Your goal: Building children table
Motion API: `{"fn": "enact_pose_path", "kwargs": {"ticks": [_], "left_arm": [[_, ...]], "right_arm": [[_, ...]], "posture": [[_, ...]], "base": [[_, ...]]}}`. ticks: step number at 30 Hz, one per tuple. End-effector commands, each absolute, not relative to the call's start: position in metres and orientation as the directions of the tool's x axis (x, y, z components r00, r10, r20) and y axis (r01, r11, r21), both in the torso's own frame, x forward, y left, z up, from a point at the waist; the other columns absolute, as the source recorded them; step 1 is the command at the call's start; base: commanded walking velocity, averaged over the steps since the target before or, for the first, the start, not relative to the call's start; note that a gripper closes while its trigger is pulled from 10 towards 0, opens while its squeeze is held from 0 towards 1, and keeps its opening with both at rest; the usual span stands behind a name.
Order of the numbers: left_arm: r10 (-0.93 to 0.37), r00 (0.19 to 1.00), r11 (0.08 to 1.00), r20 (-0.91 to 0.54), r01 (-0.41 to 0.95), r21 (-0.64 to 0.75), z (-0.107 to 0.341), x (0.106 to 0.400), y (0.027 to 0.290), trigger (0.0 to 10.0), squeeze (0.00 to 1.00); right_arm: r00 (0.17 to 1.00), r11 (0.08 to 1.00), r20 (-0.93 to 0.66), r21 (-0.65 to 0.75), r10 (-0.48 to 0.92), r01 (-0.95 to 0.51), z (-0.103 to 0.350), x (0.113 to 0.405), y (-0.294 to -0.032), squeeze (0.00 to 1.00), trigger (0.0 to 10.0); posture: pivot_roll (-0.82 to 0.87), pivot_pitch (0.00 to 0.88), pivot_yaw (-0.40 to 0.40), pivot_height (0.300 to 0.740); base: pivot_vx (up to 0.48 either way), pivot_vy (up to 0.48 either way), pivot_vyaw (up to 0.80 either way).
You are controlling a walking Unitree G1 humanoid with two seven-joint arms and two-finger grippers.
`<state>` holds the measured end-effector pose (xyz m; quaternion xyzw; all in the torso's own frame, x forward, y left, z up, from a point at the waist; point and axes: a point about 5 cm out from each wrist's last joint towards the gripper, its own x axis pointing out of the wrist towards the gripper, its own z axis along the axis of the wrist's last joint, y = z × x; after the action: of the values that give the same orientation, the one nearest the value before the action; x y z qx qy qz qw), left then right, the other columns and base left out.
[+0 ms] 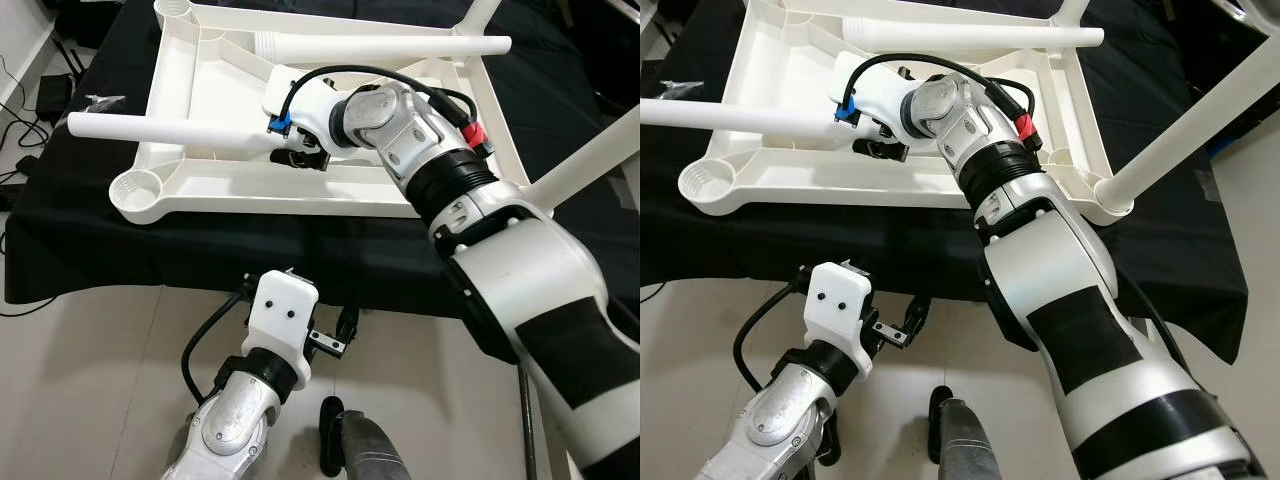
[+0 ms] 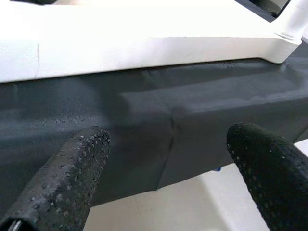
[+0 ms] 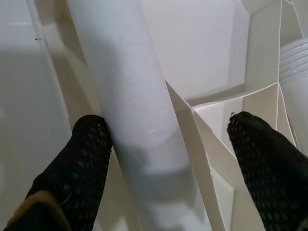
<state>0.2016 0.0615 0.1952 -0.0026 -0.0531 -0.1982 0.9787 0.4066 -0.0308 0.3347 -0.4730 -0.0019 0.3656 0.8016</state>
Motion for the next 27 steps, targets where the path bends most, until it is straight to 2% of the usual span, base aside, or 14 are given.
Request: {"fn": "enact_pose_path", "kwargs": {"ticks": [1, 7, 8, 21, 27], "left_arm": [[-0.405, 0.911, 0.913, 0.081, 0.407, -0.018, 0.193, 0.193, 0.056, 10.0, 0.00], [-0.400, 0.914, 0.915, 0.073, 0.402, -0.022, 0.192, 0.191, 0.056, 10.0, 0.00], [-0.396, 0.916, 0.917, 0.064, 0.399, -0.024, 0.192, 0.190, 0.056, 10.0, 0.00], [-0.381, 0.922, 0.924, 0.059, 0.383, -0.016, 0.192, 0.190, 0.060, 10.0, 0.00], [-0.377, 0.924, 0.926, 0.059, 0.378, -0.008, 0.193, 0.193, 0.062, 10.0, 0.00]], "right_arm": [[0.715, 0.260, -0.432, -0.725, 0.549, -0.638, 0.309, 0.409, -0.035, 0.00, 10.0], [0.700, 0.252, -0.443, -0.714, 0.561, -0.654, 0.306, 0.408, -0.033, 0.00, 10.0], [0.683, 0.245, -0.450, -0.702, 0.576, -0.669, 0.304, 0.407, -0.030, 0.00, 0.0], [0.677, 0.293, -0.388, -0.688, 0.626, -0.664, 0.314, 0.405, -0.023, 0.00, 0.0], [0.671, 0.366, -0.298, -0.656, 0.679, -0.660, 0.329, 0.404, -0.023, 0.00, 0.0]], "posture": [[0.02, 0.434, -0.227, 0.740], [0.01, 0.443, -0.228, 0.740], [0.01, 0.450, -0.231, 0.740], [0.01, 0.450, -0.232, 0.740], [0.02, 0.441, -0.223, 0.740]], "base": [[0.000, 0.000, 0.00], [0.000, 0.000, 0.00], [0.000, 0.000, 0.00], [0.000, 0.000, 0.00], [0.000, 0.000, 0.00]]}}
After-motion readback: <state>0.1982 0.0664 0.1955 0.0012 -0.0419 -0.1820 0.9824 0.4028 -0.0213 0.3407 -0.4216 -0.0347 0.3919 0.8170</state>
